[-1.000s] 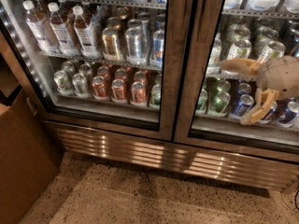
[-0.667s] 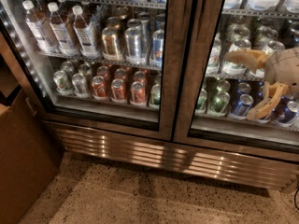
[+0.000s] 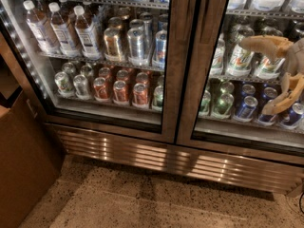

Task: Open right fridge door

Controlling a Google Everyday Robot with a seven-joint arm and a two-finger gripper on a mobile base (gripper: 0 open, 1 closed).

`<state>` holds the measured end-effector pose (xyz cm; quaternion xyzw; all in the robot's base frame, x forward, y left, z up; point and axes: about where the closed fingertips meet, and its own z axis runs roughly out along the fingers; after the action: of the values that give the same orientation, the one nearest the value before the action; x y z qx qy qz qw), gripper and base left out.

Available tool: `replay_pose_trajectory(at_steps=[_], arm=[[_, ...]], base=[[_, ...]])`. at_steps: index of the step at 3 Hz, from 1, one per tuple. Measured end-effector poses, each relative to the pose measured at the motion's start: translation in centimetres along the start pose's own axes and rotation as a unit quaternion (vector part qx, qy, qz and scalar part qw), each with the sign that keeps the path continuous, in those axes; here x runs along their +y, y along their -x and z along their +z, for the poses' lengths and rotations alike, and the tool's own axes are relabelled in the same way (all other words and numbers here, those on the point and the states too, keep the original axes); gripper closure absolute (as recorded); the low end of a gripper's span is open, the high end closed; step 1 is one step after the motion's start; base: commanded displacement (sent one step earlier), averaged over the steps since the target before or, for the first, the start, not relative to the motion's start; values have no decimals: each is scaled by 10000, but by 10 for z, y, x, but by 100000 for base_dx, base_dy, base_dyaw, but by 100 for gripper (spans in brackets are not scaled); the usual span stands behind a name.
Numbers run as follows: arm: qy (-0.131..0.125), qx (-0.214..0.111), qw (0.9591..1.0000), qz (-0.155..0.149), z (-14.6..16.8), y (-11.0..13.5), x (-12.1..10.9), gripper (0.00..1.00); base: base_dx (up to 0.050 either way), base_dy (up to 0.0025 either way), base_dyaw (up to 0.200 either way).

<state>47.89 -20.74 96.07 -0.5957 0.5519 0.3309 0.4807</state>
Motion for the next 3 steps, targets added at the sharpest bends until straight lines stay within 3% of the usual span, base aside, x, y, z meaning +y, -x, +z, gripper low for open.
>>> replay_pose_trajectory(at_steps=[1,2,3], arm=[[289,-540,9981,2,5,2,-1,0],[528,-1381,9890,3,10,6,-7,0],[527,-1381,9890,3,10,6,-7,0]], base=[[0,0,0],[0,0,0],[0,0,0]])
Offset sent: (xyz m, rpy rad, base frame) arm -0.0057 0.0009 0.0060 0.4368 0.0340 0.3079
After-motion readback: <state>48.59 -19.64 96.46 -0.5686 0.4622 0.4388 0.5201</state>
